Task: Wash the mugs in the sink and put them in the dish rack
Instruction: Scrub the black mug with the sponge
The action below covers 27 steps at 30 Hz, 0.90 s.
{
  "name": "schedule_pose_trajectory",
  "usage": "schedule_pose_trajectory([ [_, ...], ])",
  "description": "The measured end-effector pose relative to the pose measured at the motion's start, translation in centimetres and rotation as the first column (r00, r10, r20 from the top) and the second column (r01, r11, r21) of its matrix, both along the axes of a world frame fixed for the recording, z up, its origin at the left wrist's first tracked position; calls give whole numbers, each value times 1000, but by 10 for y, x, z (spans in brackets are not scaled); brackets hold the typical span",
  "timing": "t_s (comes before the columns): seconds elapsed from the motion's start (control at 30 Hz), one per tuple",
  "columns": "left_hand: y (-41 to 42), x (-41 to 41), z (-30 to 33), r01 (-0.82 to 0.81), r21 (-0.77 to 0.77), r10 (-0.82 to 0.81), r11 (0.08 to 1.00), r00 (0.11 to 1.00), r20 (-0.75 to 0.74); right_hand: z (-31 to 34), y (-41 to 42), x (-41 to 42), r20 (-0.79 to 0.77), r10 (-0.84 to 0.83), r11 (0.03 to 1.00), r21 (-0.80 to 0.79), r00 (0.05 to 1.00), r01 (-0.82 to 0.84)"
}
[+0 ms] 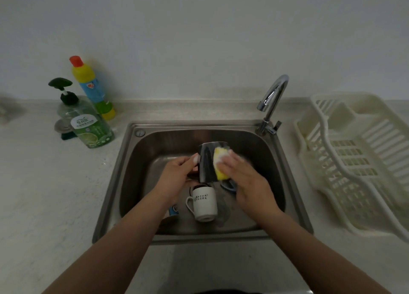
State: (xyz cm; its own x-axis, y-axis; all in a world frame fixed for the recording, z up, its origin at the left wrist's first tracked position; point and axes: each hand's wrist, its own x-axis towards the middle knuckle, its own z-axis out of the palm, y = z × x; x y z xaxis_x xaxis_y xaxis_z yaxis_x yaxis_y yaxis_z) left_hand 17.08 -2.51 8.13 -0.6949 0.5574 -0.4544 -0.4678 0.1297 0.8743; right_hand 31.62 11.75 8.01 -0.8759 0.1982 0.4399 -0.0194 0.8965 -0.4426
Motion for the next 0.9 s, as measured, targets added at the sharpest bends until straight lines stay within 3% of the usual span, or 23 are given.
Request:
schedule_pose_trajectory([
  [0.07, 2, 0, 3, 1, 35, -2, 999, 999, 37, 9, 3, -8, 25, -160, 972, -172, 987, 162],
  [0.23, -5, -6, 2, 16, 95, -25, 995, 995, 94, -4, -8, 24, -44, 37, 995, -95, 998, -41],
  [0.37, -3, -3, 3, 32, 168, -59, 985, 986, 156, 9, 2, -6, -7, -192, 923, -342, 981, 178],
  [0.5, -8, -10, 6, -1, 208, -30, 978, 989, 147, -2, -17, 24, -31, -56, 969, -243, 998, 47],
  [0.63, -4, -8, 7, 62, 136, -75, 989, 993, 95, 8, 0, -6, -3, -221, 872, -449, 975, 196],
  [0.7, -1, -6, 7, 59, 123, -68, 991, 995, 70, 13, -6, -7, -42, -197, 918, -360, 980, 169],
  [0.8, 0, -6, 6, 45, 83, -45, 996, 999, 1, 4, -18, 16, -53, 34, 999, 1, 998, -34],
  [0.9, 5, -3, 5, 51, -19, -52, 999, 995, -83, 9, -1, -10, 8, 15, 991, 131, 1000, -16],
])
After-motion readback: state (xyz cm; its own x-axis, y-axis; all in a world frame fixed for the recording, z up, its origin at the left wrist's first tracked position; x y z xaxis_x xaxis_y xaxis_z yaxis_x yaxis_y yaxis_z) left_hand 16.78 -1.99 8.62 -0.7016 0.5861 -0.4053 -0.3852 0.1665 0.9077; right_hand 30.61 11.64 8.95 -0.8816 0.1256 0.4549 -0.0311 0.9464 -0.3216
